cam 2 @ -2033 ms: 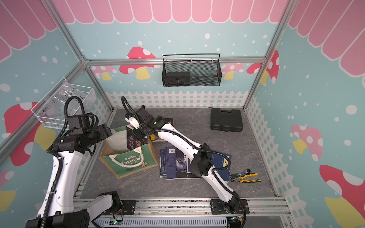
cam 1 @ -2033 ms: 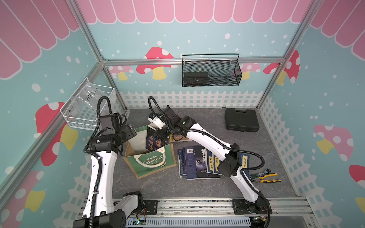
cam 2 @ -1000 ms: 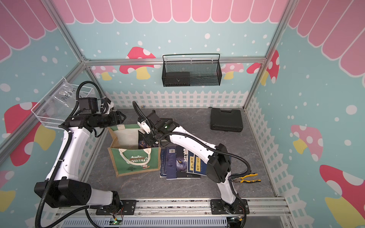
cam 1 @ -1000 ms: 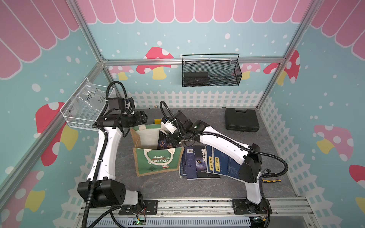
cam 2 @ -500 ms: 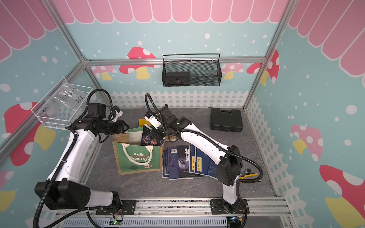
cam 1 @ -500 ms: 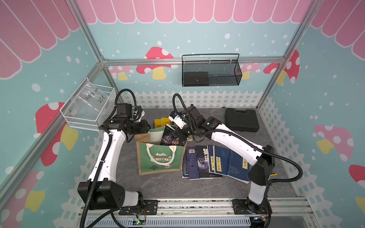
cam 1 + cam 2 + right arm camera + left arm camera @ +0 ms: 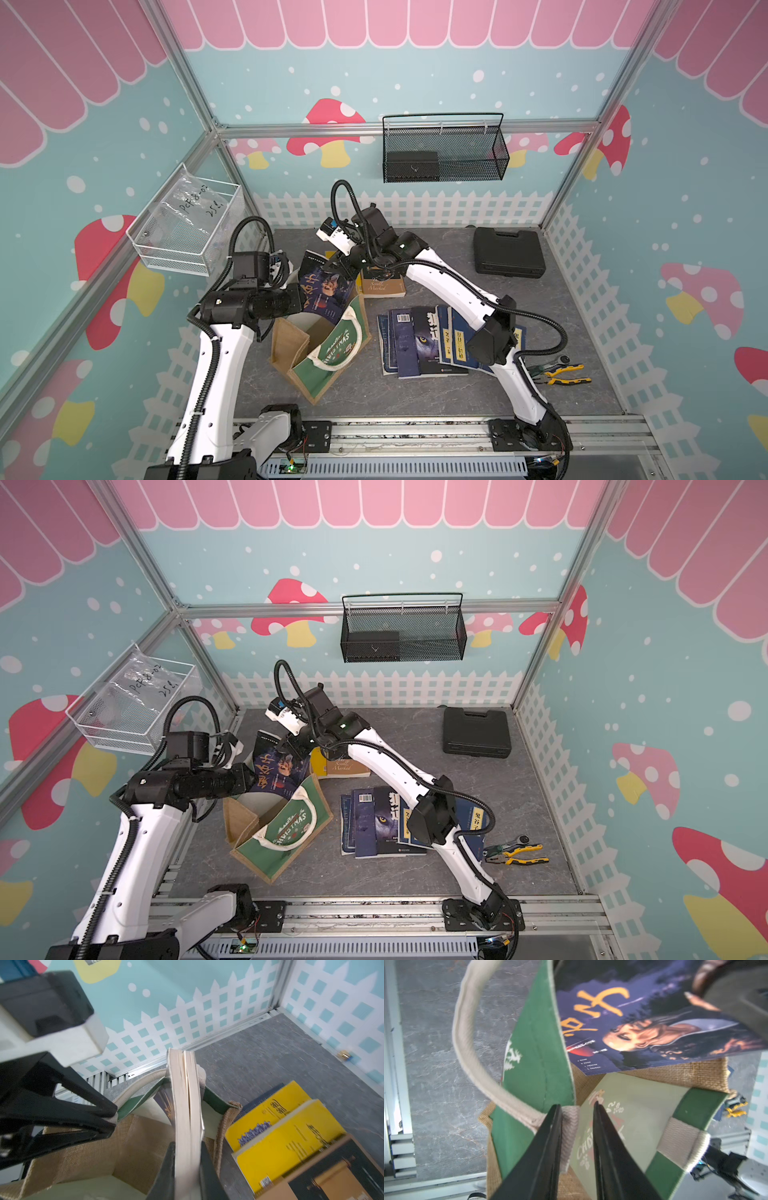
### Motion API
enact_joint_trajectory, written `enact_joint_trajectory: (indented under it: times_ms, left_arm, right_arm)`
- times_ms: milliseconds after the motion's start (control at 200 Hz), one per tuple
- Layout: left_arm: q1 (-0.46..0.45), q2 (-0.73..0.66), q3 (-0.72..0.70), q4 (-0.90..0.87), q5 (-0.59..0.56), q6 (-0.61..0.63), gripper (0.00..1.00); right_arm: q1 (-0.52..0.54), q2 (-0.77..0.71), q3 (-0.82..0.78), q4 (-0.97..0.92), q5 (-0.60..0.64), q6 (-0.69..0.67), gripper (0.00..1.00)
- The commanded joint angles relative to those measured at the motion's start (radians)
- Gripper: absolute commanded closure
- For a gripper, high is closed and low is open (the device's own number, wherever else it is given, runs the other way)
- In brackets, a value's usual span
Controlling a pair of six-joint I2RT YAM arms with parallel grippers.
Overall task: Put the books into the canvas bag
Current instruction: Adjust the canvas bag at the center of the board, then place the book in the canvas bag.
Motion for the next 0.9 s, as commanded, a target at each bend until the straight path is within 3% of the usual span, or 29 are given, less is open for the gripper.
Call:
enact_joint_trajectory:
  times_ms: [0,230,380,460,530,730,841,896]
  left_arm:
    - [0.004,-0.027,-0.028,-0.028,-0.068,-0.066,0.71]
    - [0.028,-0.007,-0.024,0.017,-0.054,-0.068,0.61]
    - [0.029,0.01,-0.039,0.019,-0.111,-0.059,0.74]
    - [0.028,0.016,-0.052,0.023,-0.124,-0.054,0.74]
    - [0.029,0.026,-0.053,0.026,-0.129,-0.046,0.63]
    - [0.028,0.06,-0.047,0.032,-0.175,-0.014,0.54]
    - [0.028,0.08,-0.056,0.038,-0.223,-0.016,0.56]
    - [0.026,0.081,-0.059,0.045,-0.237,-0.022,0.69]
  right_arm:
    - [0.017,-0.006,0.088,0.088,-0.074,-0.023,1.0]
    - [0.042,-0.085,0.071,-0.092,0.184,-0.033,1.0]
    - [0.061,-0.116,0.07,-0.18,0.328,0.027,1.0]
    - [0.069,-0.122,0.069,-0.219,0.39,0.054,1.0]
    - [0.076,-0.136,0.056,-0.223,0.408,0.064,1.0]
    - [0.082,-0.153,0.023,-0.207,0.406,0.073,1.0]
    - [0.085,-0.144,0.01,-0.205,0.416,0.078,1.0]
    - [0.092,-0.14,-0.001,-0.205,0.435,0.077,1.0]
